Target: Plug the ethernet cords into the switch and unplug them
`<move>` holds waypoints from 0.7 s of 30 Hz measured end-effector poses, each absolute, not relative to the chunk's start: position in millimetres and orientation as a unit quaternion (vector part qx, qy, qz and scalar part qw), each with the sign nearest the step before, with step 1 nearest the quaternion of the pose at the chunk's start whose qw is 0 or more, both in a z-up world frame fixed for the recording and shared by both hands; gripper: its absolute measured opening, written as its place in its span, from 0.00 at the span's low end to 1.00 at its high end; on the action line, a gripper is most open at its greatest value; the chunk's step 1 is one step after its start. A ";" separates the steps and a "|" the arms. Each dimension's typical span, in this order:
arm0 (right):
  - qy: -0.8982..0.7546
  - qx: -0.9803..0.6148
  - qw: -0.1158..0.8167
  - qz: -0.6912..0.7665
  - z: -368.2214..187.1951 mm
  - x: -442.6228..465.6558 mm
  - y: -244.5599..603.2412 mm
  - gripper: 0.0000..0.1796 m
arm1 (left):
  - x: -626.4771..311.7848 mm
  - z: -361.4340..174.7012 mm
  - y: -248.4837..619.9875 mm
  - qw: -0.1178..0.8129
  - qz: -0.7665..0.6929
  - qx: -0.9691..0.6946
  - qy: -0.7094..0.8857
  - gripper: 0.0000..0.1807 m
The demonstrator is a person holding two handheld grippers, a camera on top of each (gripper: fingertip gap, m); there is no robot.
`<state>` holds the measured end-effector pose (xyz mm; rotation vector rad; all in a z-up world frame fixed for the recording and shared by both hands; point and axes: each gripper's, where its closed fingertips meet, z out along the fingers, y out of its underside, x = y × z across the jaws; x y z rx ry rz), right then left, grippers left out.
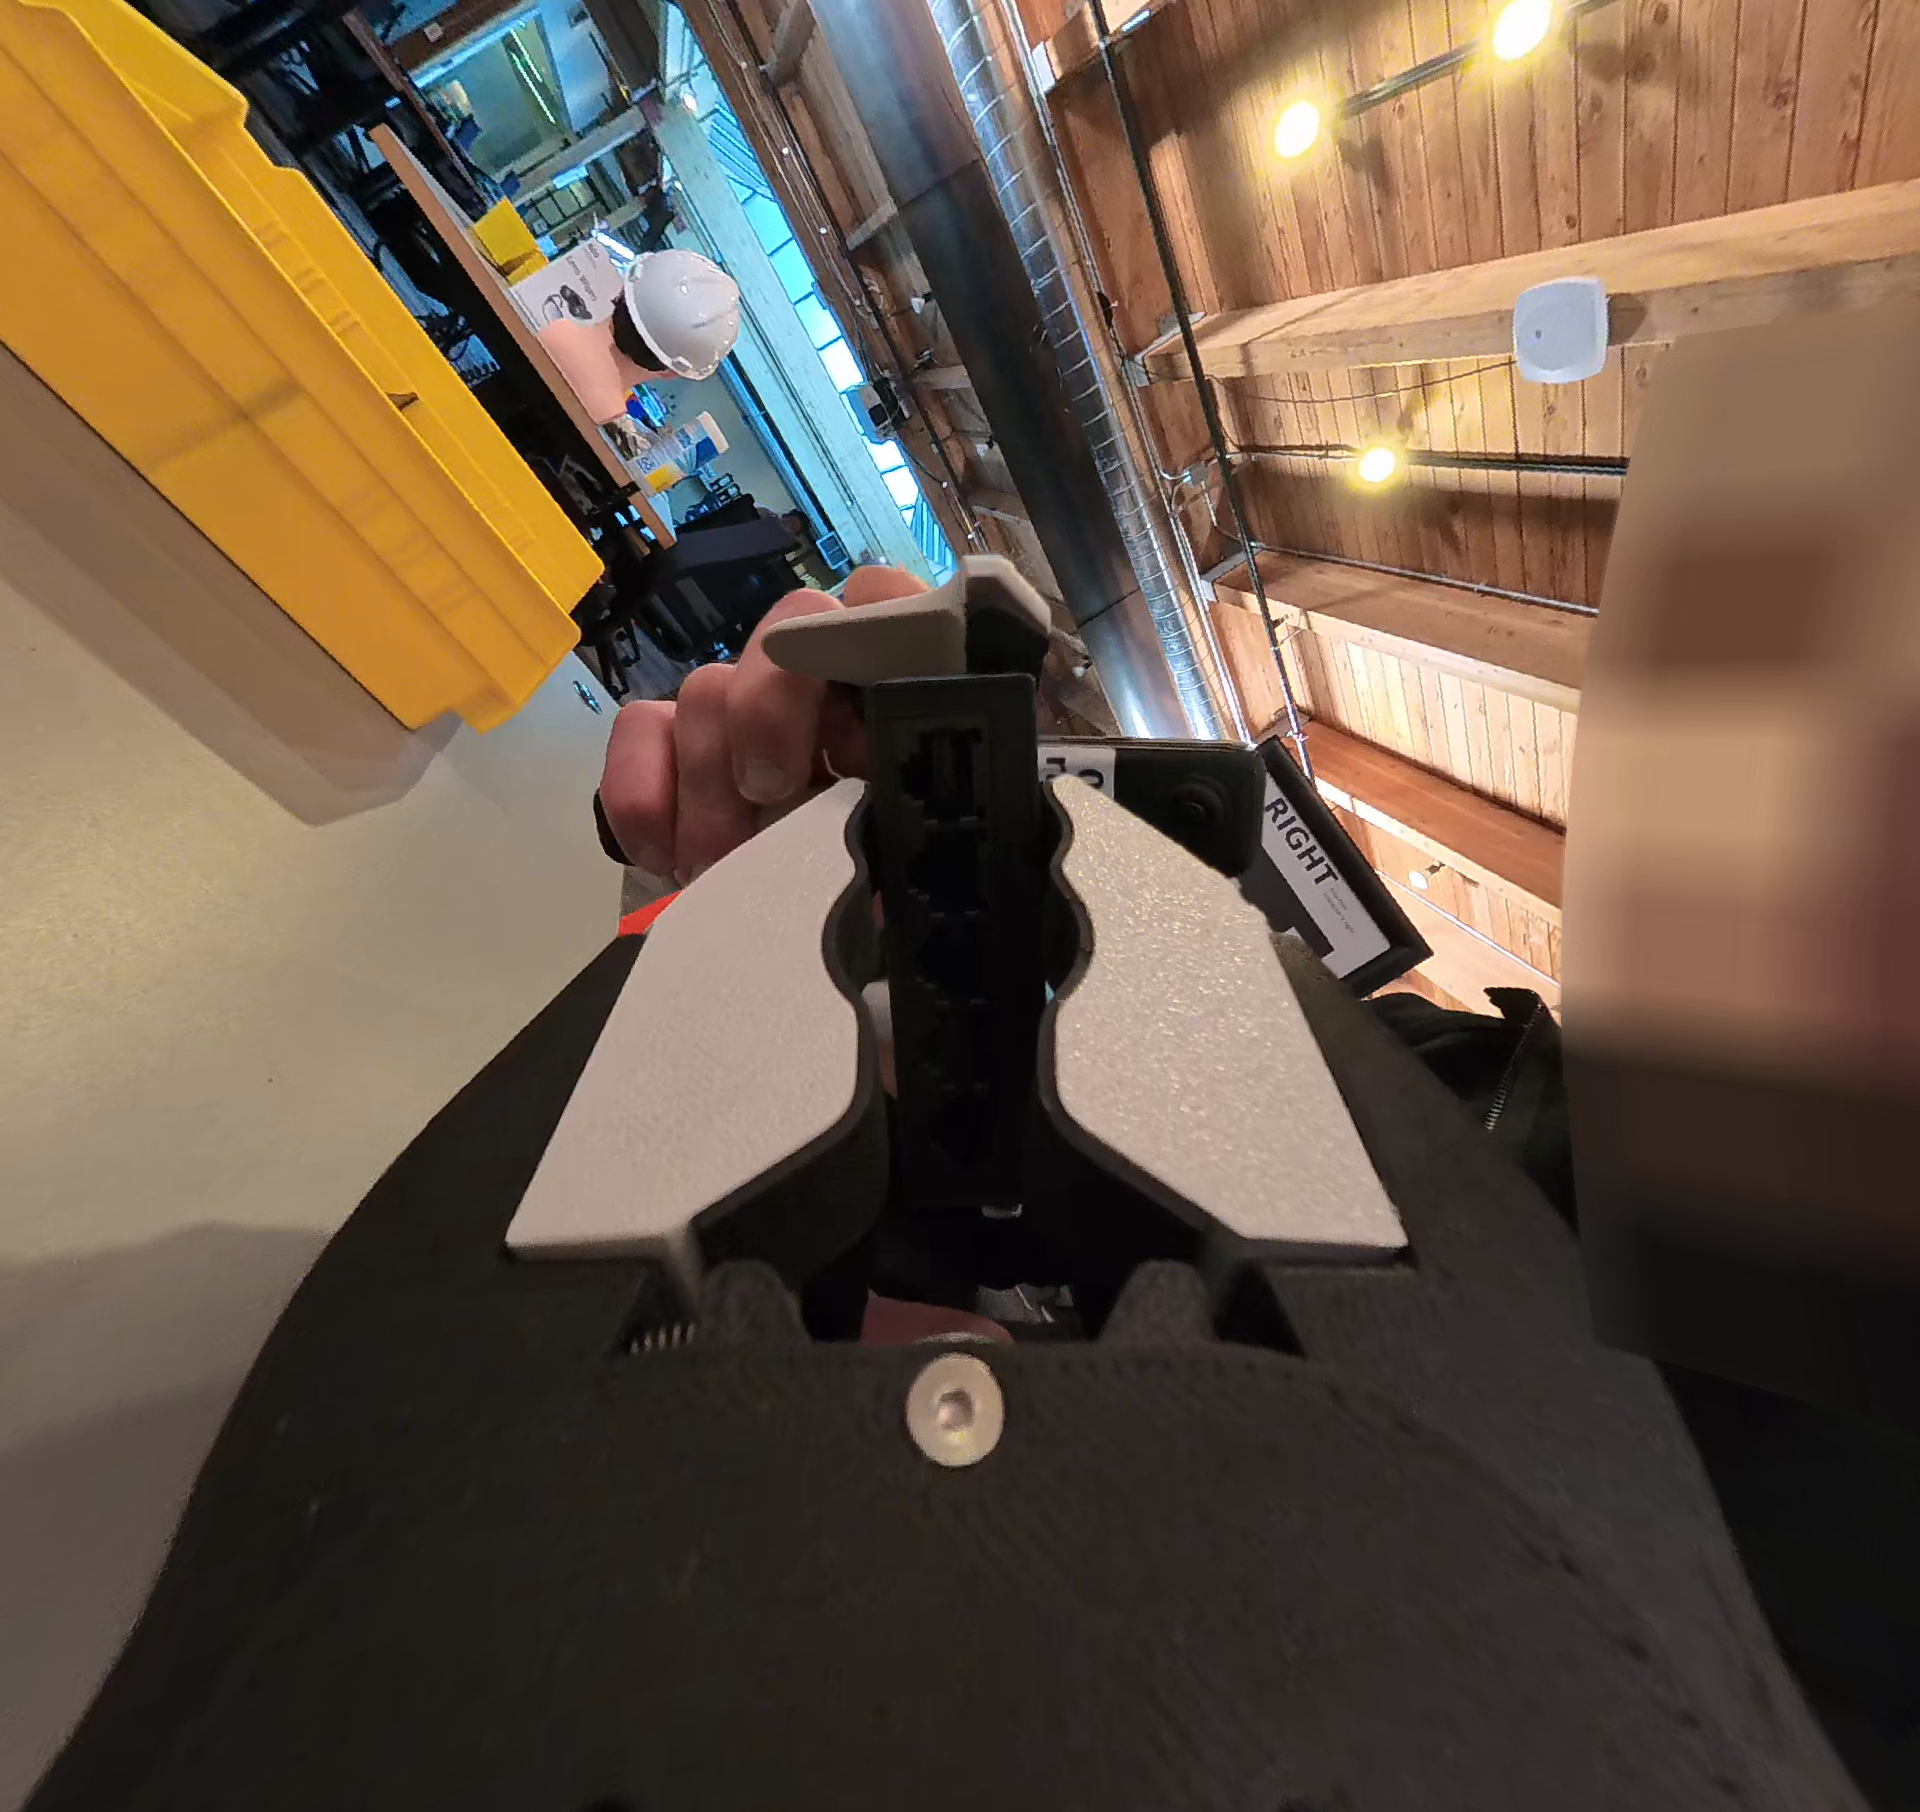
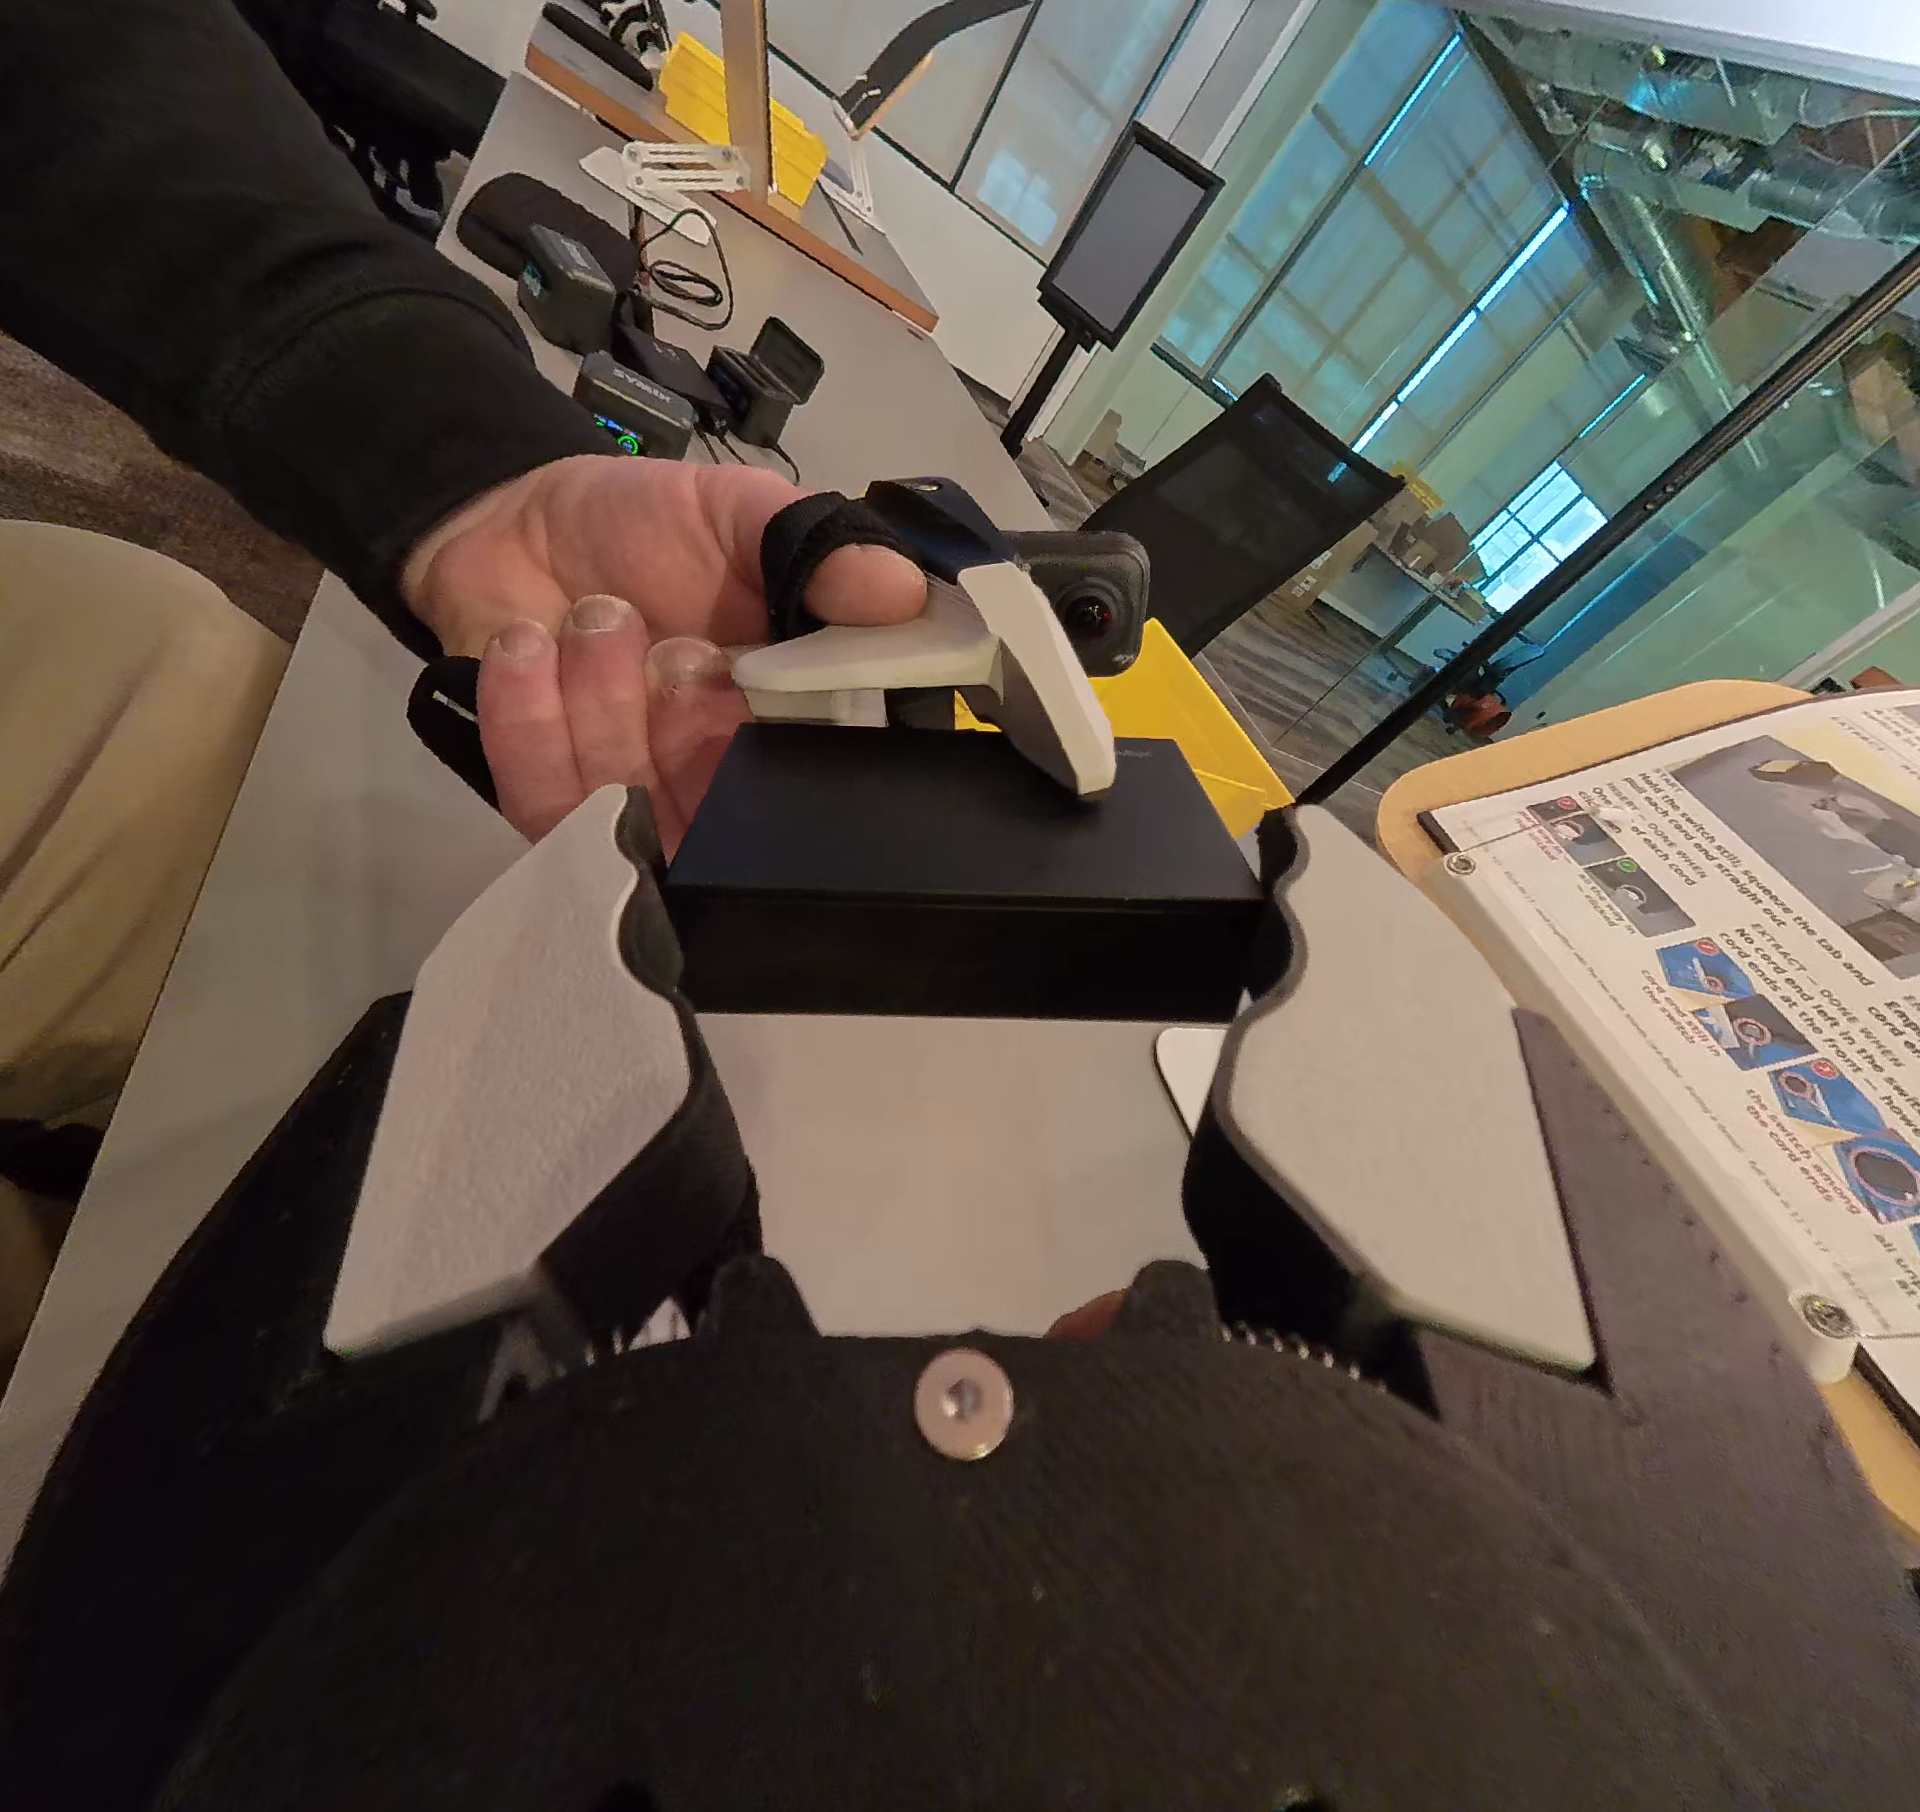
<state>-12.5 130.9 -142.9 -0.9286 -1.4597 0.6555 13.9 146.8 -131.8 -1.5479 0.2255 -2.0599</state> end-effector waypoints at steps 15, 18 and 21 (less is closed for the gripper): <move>-0.638 -0.409 0.586 0.287 -144.0 -10.4 131.0 0.58 | 12.7 -130.1 145.3 0.281 -0.774 -0.562 0.082 0.15; -0.635 -0.417 0.583 0.288 -148.5 -11.2 132.9 0.59 | 12.3 -132.5 146.4 0.280 -0.775 -0.561 0.079 0.15; -0.635 -0.414 0.583 0.294 -148.5 -11.8 130.7 0.60 | 13.6 -131.3 144.1 0.282 -0.773 -0.562 0.086 0.15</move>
